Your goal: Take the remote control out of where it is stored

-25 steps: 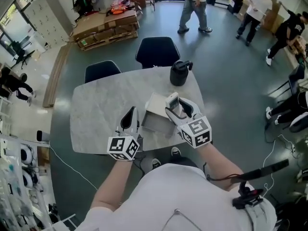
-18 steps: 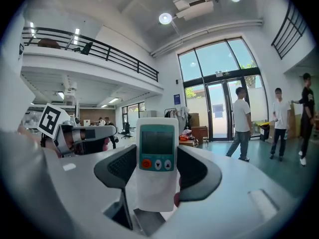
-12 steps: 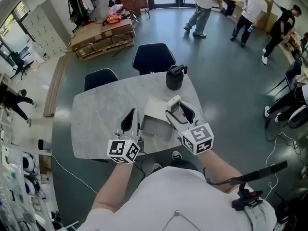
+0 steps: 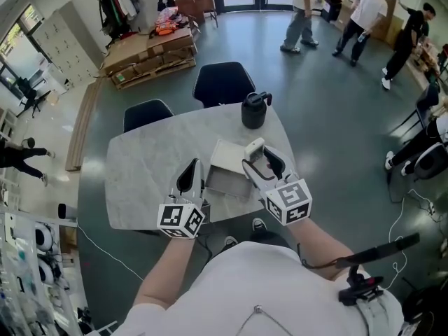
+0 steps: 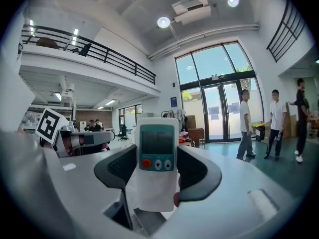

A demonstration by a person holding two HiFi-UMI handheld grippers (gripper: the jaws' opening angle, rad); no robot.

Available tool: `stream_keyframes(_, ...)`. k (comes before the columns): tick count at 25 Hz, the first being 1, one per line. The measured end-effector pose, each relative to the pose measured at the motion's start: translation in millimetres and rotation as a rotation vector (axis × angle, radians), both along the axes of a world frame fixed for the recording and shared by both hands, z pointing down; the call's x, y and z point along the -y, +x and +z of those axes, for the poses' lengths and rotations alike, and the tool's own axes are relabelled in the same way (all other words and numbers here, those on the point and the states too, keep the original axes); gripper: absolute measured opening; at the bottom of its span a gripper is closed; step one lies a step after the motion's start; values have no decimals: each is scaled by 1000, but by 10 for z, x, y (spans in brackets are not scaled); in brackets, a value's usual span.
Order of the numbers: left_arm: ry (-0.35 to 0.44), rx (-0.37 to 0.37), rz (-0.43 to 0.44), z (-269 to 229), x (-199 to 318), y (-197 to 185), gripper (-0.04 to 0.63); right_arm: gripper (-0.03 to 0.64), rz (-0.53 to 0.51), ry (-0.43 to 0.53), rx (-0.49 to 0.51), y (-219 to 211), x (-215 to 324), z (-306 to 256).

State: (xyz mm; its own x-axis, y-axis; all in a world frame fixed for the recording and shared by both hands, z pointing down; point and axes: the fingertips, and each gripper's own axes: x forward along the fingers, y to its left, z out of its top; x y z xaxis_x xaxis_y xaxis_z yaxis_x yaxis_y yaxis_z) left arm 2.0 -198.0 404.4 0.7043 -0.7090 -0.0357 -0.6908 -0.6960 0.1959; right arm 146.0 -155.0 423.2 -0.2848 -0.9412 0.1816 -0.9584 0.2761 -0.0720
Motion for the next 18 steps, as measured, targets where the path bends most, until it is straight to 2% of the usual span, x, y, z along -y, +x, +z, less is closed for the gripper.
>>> stream_keyframes(18, -11, 15, -34, 11, -101, -164, 0, 281, -3, -7, 3, -76, 4, 5)
